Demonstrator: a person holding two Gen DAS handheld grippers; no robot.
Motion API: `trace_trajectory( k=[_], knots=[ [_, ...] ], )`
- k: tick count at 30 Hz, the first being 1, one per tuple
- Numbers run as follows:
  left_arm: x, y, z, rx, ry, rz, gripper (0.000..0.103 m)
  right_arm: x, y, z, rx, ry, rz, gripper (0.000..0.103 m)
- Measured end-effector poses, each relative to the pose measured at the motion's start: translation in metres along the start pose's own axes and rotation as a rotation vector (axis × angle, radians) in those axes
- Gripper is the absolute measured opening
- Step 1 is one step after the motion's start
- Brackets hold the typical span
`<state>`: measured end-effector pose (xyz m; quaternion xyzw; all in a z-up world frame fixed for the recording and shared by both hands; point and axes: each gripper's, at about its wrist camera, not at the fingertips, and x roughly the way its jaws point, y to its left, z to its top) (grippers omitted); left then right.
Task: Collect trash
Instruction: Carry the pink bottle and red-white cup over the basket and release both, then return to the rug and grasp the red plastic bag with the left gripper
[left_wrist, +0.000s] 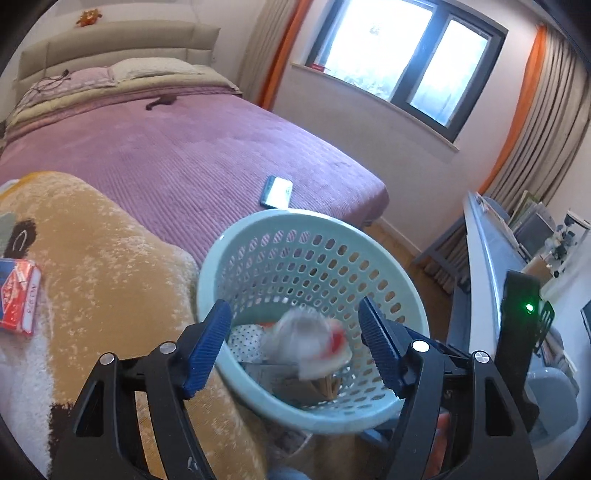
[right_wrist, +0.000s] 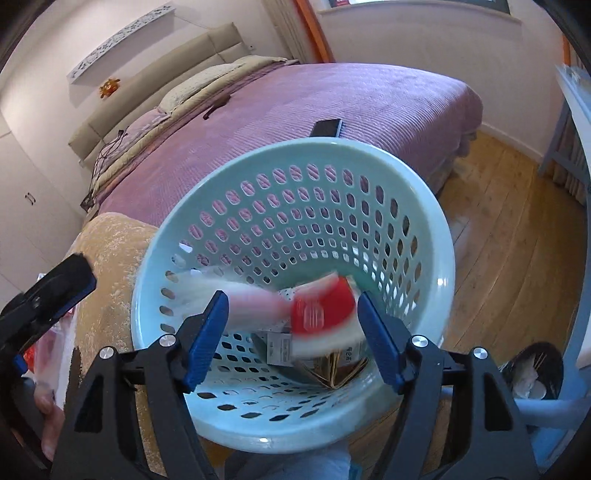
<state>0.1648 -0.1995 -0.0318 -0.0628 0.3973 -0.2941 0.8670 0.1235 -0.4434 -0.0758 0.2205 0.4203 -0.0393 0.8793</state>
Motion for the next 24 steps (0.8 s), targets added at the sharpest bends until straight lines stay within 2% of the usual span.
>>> trace_trajectory(
  k=[7, 13, 19, 22, 24],
  knots=[
    [-0.033, 0.012, -0.013, -0.003, -0.039, -0.007, 0.07, -0.015, 0.007, -0.01, -0.008, -0.015, 0.024, 0.069],
    [-0.083, 0.022, -0.018, -0.037, -0.122, 0.0, 0.07, -0.036, 0.044, -0.015, -0.085, -0.04, 0.061, 0.069],
    [-0.142, 0.042, -0.024, -0.047, -0.219, 0.092, 0.07, -0.055, 0.091, -0.024, -0.165, -0.067, 0.112, 0.069],
    [-0.174, 0.064, -0.028, -0.07, -0.266, 0.15, 0.078, -0.06, 0.119, -0.032, -0.211, -0.074, 0.149, 0.069],
    [-0.194, 0.086, -0.031, -0.1, -0.293, 0.193, 0.078, -0.063, 0.141, -0.039, -0.249, -0.081, 0.172, 0.069]
  ],
)
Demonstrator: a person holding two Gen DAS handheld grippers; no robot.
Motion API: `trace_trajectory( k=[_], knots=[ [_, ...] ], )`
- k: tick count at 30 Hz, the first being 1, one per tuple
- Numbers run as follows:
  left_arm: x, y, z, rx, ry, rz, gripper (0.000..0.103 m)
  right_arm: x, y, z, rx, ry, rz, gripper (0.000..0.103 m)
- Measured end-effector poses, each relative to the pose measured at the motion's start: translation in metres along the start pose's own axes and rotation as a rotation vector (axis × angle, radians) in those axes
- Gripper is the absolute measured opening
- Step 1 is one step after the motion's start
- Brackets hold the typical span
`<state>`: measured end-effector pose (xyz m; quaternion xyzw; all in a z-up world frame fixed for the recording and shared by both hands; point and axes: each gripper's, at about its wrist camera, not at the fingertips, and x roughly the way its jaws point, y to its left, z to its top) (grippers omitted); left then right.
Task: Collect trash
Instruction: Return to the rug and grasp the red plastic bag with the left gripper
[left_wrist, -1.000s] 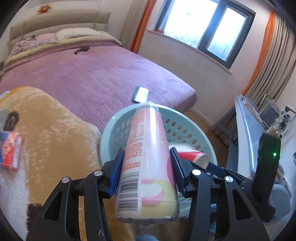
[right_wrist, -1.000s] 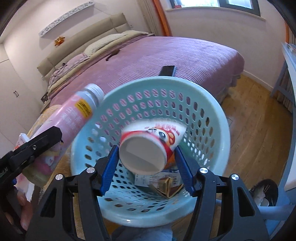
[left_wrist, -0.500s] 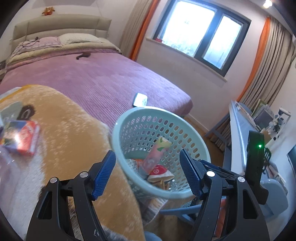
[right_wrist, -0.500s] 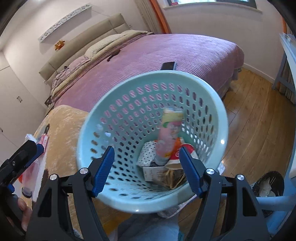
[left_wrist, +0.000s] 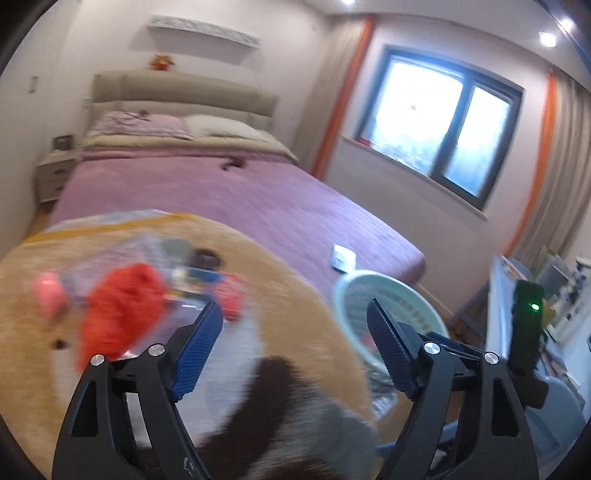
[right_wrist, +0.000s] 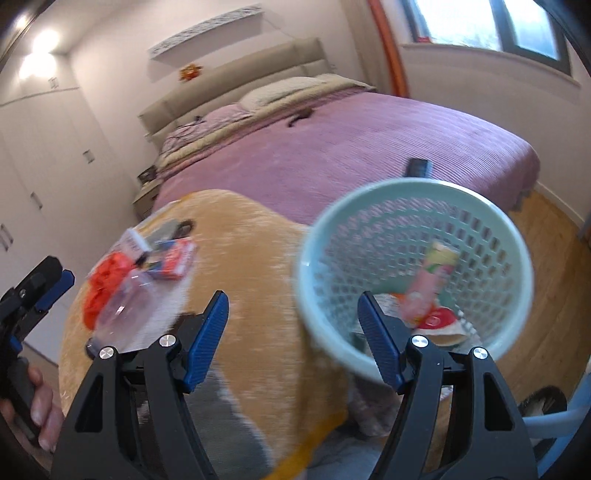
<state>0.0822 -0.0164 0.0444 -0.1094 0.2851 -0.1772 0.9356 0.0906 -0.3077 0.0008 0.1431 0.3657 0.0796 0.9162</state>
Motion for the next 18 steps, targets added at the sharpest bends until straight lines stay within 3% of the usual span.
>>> trace_trajectory(
  k=[7, 10, 18],
  knots=[
    [-0.016, 0.078, 0.004, -0.105, 0.041, 0.12, 0.078, 0.016, 0.07, 0.006, -0.159, -0.039, 0.076, 0.069],
    [-0.008, 0.11, 0.001, -0.16, 0.089, 0.164, 0.078, 0.03, 0.091, 0.007, -0.241, -0.047, 0.054, 0.069],
    [0.03, 0.146, -0.006, -0.229, 0.209, 0.139, 0.077, 0.055, 0.128, -0.003, -0.317, 0.007, 0.103, 0.069]
  ],
)
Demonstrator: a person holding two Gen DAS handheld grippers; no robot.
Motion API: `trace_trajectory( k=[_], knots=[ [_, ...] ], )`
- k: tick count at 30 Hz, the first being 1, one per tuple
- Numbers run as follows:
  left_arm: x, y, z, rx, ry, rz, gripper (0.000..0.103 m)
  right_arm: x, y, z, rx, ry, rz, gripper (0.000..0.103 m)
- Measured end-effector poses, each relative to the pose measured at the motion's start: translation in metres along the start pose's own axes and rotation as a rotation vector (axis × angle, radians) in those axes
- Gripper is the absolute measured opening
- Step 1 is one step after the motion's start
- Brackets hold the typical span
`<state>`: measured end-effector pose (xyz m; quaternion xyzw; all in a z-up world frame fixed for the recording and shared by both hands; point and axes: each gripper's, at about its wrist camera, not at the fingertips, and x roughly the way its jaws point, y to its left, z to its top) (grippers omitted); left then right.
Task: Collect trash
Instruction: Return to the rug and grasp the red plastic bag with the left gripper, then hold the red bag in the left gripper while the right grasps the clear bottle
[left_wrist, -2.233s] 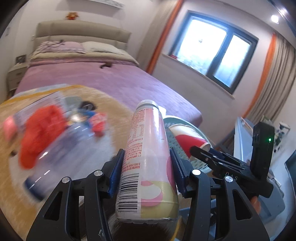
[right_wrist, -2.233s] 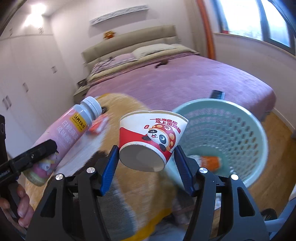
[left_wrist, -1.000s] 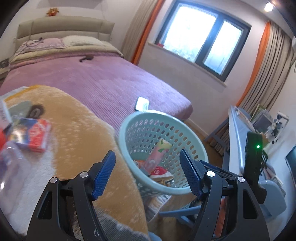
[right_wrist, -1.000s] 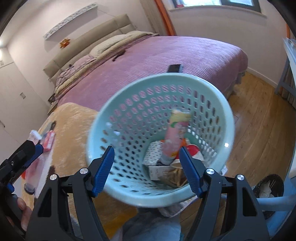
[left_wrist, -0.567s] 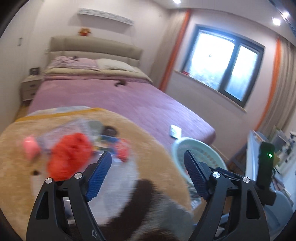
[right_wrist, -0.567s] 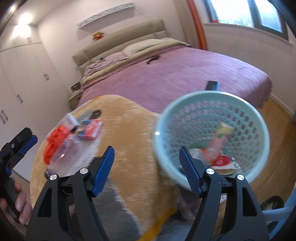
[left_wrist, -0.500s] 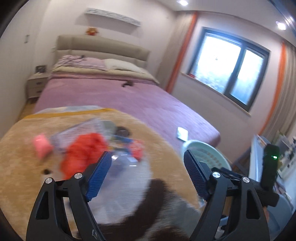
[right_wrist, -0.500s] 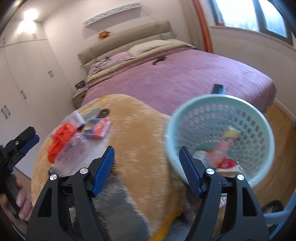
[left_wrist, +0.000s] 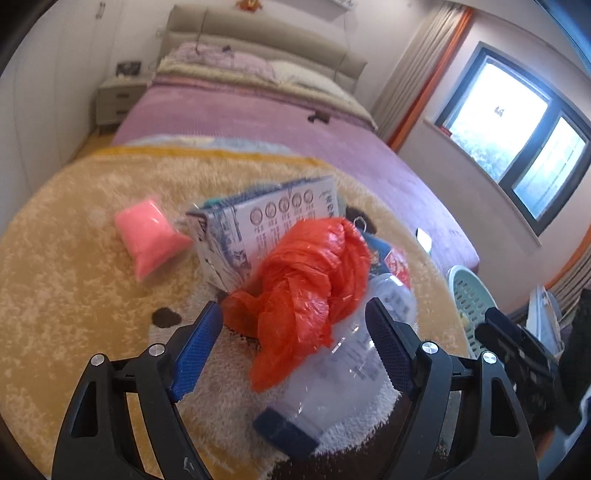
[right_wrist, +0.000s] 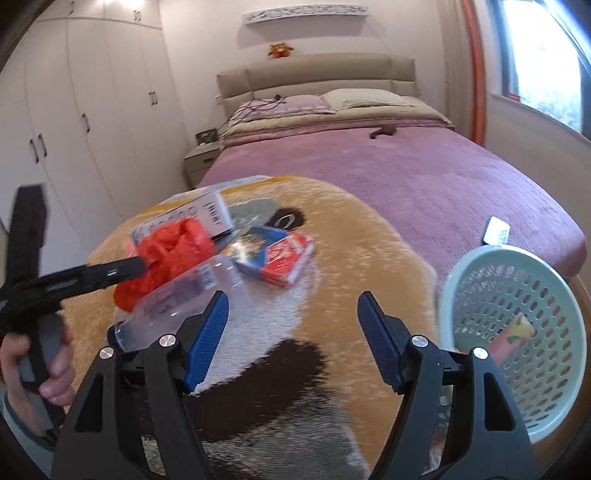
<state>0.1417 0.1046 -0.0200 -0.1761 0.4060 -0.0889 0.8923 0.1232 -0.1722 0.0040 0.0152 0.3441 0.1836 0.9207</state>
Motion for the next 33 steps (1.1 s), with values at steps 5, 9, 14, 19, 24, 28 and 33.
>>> trace_trajectory(
  k=[5, 9, 14, 19, 24, 28, 33],
  knots=[
    [0.017, -0.001, -0.001, 0.008, 0.054, -0.044, 0.052, 0.009, 0.021, -0.012, -0.029, 0.038, 0.041, 0.069],
    [0.019, 0.006, -0.007, -0.012, 0.069, -0.087, 0.03, 0.012, 0.037, -0.017, -0.037, 0.057, 0.07, 0.069],
    [0.003, 0.016, -0.015, -0.028, 0.026, -0.101, 0.018, 0.011, 0.056, -0.018, -0.017, 0.059, 0.087, 0.069],
    [-0.033, 0.034, -0.028, -0.063, -0.049, -0.139, 0.018, 0.021, 0.068, -0.019, 0.077, 0.102, 0.094, 0.075],
    [-0.064, 0.062, -0.046, -0.092, -0.1, -0.104, 0.018, 0.038, 0.083, -0.018, 0.252, 0.14, 0.103, 0.087],
    [-0.079, 0.081, -0.053, -0.11, -0.126, -0.041, 0.018, 0.058, 0.084, -0.017, 0.442, 0.194, 0.11, 0.09],
    [-0.09, 0.101, -0.058, -0.143, -0.139, -0.048, 0.018, 0.078, 0.1, -0.018, 0.433, 0.226, 0.039, 0.09]
  ],
)
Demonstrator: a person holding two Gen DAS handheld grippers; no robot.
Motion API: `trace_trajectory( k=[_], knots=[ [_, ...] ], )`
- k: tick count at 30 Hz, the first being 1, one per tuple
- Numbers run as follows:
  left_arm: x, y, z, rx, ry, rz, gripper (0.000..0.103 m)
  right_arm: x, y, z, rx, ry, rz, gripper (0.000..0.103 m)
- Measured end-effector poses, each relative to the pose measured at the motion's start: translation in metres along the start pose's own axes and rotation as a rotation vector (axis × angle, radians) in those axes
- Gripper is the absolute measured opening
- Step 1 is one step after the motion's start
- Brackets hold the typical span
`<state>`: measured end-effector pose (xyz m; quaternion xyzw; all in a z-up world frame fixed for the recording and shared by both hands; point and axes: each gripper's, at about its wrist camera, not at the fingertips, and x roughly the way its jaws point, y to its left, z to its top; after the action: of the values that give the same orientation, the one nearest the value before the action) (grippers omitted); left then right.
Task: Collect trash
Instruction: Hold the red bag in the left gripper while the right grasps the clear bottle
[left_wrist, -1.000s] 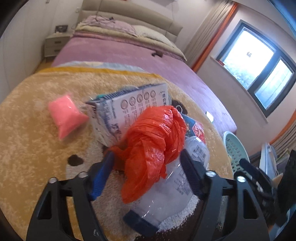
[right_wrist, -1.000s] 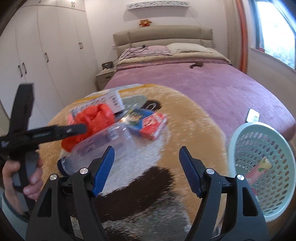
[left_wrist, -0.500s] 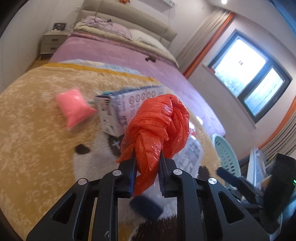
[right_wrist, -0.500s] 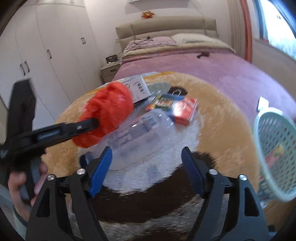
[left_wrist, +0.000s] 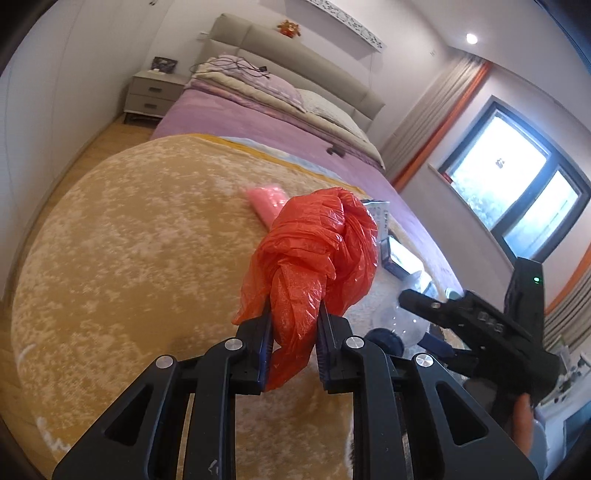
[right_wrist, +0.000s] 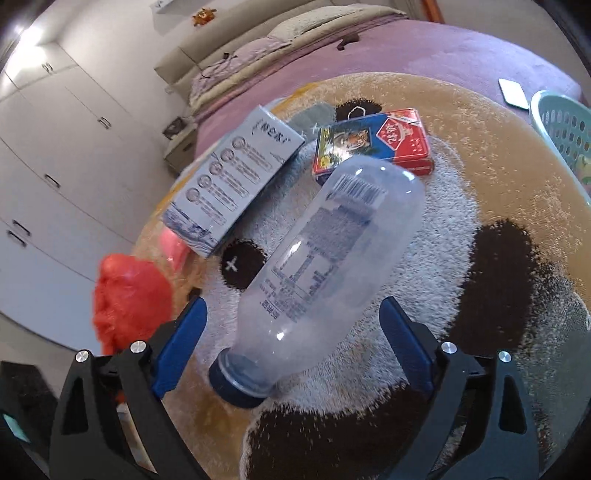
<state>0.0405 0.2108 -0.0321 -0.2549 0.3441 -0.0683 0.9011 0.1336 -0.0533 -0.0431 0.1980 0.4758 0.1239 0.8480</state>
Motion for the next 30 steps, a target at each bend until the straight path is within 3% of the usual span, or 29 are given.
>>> trace_trajectory(
  k=[6, 13, 17, 21, 26, 30],
  knots=[
    [0.002, -0.008, -0.006, 0.019, 0.017, -0.009, 0.018, 0.005, 0.012, -0.009, -0.159, 0.005, -0.095, 0.088],
    [0.004, -0.031, -0.011, 0.073, 0.033, -0.019, 0.018, -0.022, -0.009, -0.017, -0.322, 0.029, -0.063, 0.076],
    [0.009, -0.044, -0.016, 0.104, 0.05, -0.026, 0.018, -0.047, -0.025, -0.024, -0.465, -0.016, -0.109, 0.076],
    [0.018, -0.055, -0.022, 0.122, 0.068, -0.025, 0.018, -0.067, -0.048, -0.019, -0.491, -0.075, -0.163, 0.076],
    [0.026, -0.058, -0.026, 0.118, 0.076, -0.009, 0.018, -0.077, -0.034, -0.02, -0.627, -0.092, -0.107, 0.076],
    [0.024, -0.055, -0.034, 0.099, 0.076, 0.006, 0.018, -0.06, -0.011, -0.021, -0.68, -0.075, -0.055, 0.076]
  ],
)
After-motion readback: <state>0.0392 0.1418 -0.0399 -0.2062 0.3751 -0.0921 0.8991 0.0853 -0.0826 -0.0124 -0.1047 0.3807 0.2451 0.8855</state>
